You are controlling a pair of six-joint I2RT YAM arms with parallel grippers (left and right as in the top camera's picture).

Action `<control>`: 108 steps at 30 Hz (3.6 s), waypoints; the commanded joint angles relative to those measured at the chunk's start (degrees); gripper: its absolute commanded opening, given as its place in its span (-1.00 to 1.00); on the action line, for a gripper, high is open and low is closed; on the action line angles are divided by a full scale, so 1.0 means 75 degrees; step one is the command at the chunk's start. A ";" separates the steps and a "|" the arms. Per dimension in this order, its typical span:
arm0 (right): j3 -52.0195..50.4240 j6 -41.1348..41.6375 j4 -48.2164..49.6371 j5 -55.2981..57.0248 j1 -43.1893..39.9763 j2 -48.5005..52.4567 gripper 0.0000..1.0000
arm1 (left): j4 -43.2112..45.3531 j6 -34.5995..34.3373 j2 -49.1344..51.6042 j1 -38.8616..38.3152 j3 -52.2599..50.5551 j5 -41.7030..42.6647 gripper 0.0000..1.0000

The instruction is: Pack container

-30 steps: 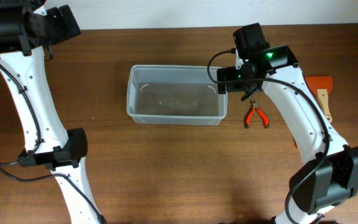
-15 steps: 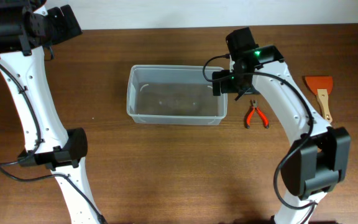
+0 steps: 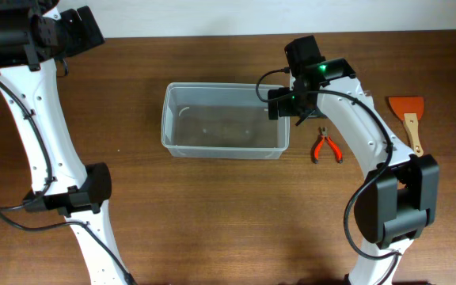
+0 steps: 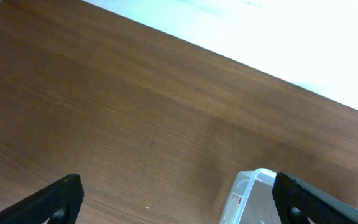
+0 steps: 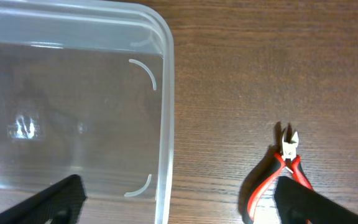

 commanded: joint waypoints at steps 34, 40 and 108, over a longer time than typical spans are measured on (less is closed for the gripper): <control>0.0149 0.0082 0.0073 -0.0044 0.0038 0.0624 0.25 | -0.0003 0.0117 -0.0230 -0.0015 0.0090 0.0233 0.99; 0.0149 0.0082 0.0070 -0.0044 0.0038 0.0697 0.04 | -0.0003 0.0117 -0.0230 -0.0015 0.0090 0.0230 0.99; 0.0152 -0.0927 0.0332 -0.0169 0.0038 0.0694 0.39 | -0.0003 0.0119 -0.0230 -0.0012 0.0090 0.0224 0.99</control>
